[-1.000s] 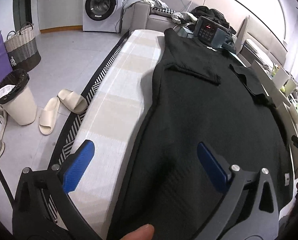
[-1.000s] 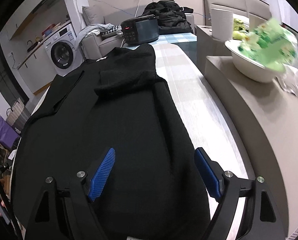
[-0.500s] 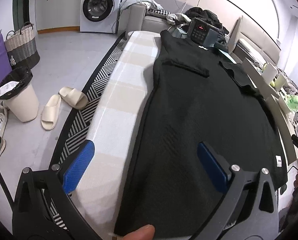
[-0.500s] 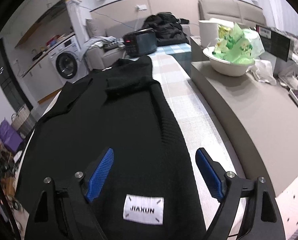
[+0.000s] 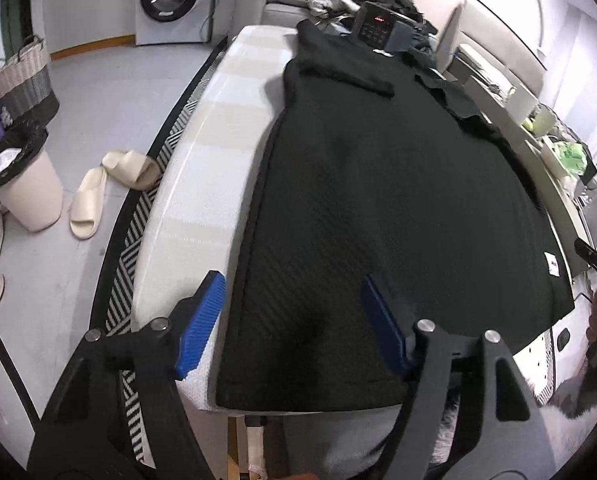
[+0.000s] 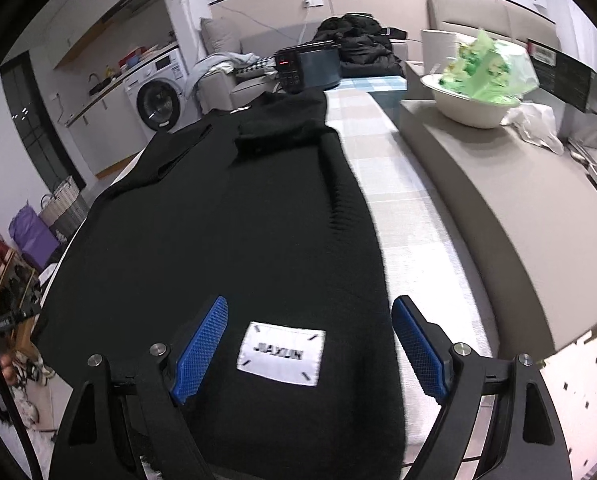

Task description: Fold small clothes

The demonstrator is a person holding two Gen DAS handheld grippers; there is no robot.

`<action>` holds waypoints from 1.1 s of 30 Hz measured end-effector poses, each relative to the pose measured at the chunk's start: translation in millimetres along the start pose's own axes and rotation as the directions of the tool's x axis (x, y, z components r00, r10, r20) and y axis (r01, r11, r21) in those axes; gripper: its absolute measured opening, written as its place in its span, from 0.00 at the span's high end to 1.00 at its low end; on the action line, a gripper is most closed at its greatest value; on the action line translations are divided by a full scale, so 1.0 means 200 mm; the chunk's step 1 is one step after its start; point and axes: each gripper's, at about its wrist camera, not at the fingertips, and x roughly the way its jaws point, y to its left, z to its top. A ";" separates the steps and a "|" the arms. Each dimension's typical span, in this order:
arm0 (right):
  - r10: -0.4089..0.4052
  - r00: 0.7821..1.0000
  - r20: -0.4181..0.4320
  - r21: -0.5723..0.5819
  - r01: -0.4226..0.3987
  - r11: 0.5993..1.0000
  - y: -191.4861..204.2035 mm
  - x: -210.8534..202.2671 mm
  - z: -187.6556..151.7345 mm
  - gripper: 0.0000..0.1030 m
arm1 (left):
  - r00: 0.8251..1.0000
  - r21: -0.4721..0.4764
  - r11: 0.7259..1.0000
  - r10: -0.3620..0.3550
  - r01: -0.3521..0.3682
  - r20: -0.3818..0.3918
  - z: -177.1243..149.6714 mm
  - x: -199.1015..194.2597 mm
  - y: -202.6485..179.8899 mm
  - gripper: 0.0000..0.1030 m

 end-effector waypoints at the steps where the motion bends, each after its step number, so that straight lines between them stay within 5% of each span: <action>1: -0.009 1.000 0.000 0.011 0.009 1.000 -0.02 0.00 0.00 0.17 | 1.000 -0.015 1.000 -0.006 0.005 -0.006 -0.01 0.01 0.01 0.35; 9: -0.019 1.000 0.007 0.064 0.018 0.998 -0.09 0.00 -0.03 0.17 | 1.000 -0.031 0.999 -0.008 0.008 -0.004 0.00 0.06 0.04 0.35; 15: -0.009 1.000 0.004 0.074 0.009 0.997 -0.11 0.00 -0.05 0.17 | 0.985 -0.065 0.984 -0.168 0.166 -0.032 0.02 0.07 0.02 0.35; 21: 0.093 0.995 -0.030 0.077 -0.090 0.993 -0.17 -0.02 -0.09 0.17 | 0.970 -0.156 0.959 -0.242 0.235 -0.027 0.03 0.08 0.08 0.35; 33: 0.301 0.945 -0.128 0.178 -0.277 0.944 -0.34 -0.04 -0.21 0.17 | 0.983 -0.130 0.976 -0.179 0.174 -0.028 0.02 0.07 0.06 0.35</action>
